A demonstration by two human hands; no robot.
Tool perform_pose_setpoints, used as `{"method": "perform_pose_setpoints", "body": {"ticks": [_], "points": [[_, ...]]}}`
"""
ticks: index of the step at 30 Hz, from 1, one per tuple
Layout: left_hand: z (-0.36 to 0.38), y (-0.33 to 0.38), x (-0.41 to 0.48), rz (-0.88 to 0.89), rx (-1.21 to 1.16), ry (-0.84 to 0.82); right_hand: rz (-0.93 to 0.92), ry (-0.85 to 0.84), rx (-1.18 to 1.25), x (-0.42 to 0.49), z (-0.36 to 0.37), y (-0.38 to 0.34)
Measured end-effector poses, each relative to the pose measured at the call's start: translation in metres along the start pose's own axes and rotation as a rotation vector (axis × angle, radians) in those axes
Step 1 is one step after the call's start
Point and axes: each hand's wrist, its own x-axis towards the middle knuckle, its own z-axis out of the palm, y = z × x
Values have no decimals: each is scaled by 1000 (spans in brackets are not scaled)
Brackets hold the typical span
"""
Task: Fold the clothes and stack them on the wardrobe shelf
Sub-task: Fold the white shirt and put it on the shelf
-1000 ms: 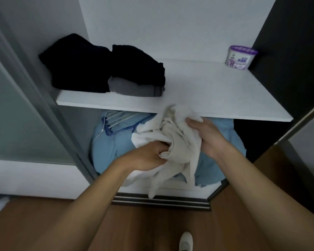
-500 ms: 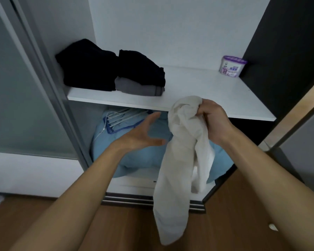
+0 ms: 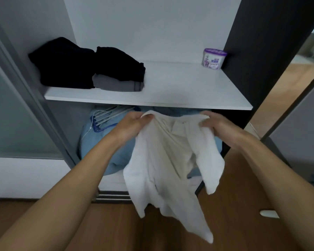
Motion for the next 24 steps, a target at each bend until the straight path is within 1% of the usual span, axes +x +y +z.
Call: {"method": "perform_pose_setpoints", "body": {"ticks": [1, 2, 3, 5, 7, 10, 11, 12, 13, 15, 17, 19, 21, 23, 24], "points": [[6, 12, -1, 21, 41, -13, 63, -73, -157, -1, 2, 8], [11, 21, -2, 41, 95, -30, 106, -135, -256, -2, 9, 11], [17, 27, -1, 56, 145, -44, 118, -175, -307, -2, 18, 13], [25, 36, -2, 54, 201, -61, 60, -214, -318, 1, 40, 13], [29, 38, -2, 4, 193, -65, -20, -144, -315, 6, 56, 14], [28, 38, -5, -104, 99, 7, -150, 120, -315, 6, 66, 14], [28, 37, -5, -129, 53, 23, -183, 179, -285, 2, 68, 14], [28, 38, -8, -151, -12, 40, -200, 190, -258, -3, 70, 15], [28, 38, -9, -167, -92, 62, -202, 151, -243, -9, 74, 16], [32, 40, -14, -204, -255, 126, -171, 5, -256, -21, 87, 19], [37, 41, -16, -232, -326, 156, -126, -76, -245, -28, 102, 24], [40, 46, -17, -196, -321, 98, -98, -25, -187, -30, 115, 24], [41, 53, -20, -162, -315, -2, -71, 100, -176, -28, 120, 21], [41, 58, -22, -101, -274, -70, -60, 234, -227, -24, 123, 16], [41, 60, -23, -63, -218, -83, -73, 292, -278, -21, 124, 13]]}}
